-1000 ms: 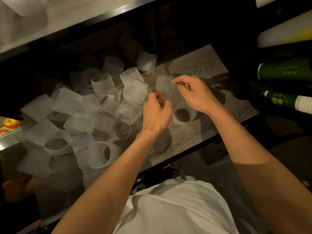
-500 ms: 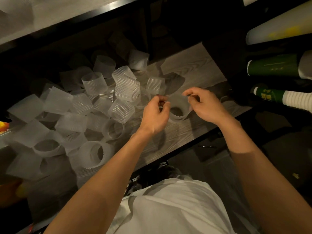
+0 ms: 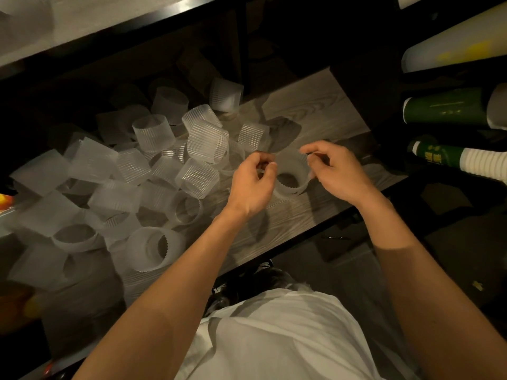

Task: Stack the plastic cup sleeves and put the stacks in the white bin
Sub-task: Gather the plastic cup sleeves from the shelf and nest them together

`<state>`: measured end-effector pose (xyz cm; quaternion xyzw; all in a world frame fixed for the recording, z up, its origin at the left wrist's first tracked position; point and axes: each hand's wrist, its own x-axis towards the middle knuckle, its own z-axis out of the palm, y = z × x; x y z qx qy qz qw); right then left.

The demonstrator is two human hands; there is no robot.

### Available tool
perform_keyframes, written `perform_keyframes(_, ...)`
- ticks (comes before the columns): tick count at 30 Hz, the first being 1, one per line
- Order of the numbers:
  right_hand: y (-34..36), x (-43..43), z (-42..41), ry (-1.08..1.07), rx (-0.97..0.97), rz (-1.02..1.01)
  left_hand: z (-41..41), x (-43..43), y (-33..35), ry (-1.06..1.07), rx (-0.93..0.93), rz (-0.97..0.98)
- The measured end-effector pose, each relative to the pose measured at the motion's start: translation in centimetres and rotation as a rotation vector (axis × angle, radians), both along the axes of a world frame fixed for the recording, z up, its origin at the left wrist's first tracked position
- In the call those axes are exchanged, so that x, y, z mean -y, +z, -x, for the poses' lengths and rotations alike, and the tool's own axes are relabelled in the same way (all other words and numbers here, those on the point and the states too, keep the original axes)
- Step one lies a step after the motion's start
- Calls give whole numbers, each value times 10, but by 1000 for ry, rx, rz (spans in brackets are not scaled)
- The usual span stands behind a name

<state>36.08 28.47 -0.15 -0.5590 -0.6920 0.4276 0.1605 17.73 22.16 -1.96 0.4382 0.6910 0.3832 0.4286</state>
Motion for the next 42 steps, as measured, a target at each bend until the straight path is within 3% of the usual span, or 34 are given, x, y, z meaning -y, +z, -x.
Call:
perform_keyframes(4,3,-1,6,-17,-61,23,6,-2,3,47,3,-32)
perform_keyframes(23,-4,-4,-6,67,130,-41,-2,-2,-9,-80,-61,60)
perform_keyframes(27,-19,-3,-5,131,251,32,1,0,-11,-108,-140,141)
perform_keyframes(31,-28,-1,-6,103,135,185,4,2,-16,-113,-121,256)
perform_keyframes(34,-25,-6,-6,174,164,252,8,-1,-16,-62,-130,273)
perform_keyframes(39,-12,-37,16,77,126,112,13,-15,-5,107,16,327)
perform_keyframes(42,-17,-55,47,158,174,1,15,-23,1,141,106,335)
